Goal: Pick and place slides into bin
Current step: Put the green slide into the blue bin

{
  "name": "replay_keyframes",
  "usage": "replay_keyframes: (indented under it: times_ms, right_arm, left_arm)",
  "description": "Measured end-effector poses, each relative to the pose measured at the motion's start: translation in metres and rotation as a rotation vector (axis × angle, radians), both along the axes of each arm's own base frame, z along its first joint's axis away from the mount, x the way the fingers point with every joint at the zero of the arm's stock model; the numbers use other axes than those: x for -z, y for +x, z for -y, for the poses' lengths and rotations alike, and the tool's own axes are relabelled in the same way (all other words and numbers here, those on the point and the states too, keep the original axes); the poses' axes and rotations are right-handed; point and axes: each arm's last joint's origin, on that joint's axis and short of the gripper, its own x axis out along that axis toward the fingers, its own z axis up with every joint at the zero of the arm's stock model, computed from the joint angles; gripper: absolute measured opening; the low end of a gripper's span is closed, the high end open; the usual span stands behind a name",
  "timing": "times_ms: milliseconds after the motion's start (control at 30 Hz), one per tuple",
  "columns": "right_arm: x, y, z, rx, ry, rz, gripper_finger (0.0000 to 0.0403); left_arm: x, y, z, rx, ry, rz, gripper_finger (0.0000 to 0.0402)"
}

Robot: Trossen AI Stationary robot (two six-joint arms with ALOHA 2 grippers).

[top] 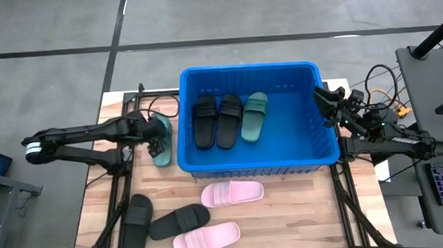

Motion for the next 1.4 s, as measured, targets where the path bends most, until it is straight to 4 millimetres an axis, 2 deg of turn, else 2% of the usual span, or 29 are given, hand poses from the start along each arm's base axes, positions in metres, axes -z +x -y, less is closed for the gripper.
replay_keyframes:
  times_ms: [600, 967, 1400]
  right_arm:
    - [0.001, 0.0, 0.0, 0.001, 0.0, -0.016, 0.0201]
    - [0.002, 0.001, 0.0, 0.001, 0.0, -0.019, 0.0201]
    - [0.001, 0.0, 0.0, 0.0, 0.003, -0.015, 0.0201]
  left_arm:
    - [0.047, 0.035, -0.01, 0.002, -0.042, -0.307, 0.0292]
    - [0.043, 0.047, -0.016, 0.091, 0.029, -0.301, 0.0292]
    - [0.072, 0.053, -0.036, 0.042, 0.025, -0.478, 0.0292]
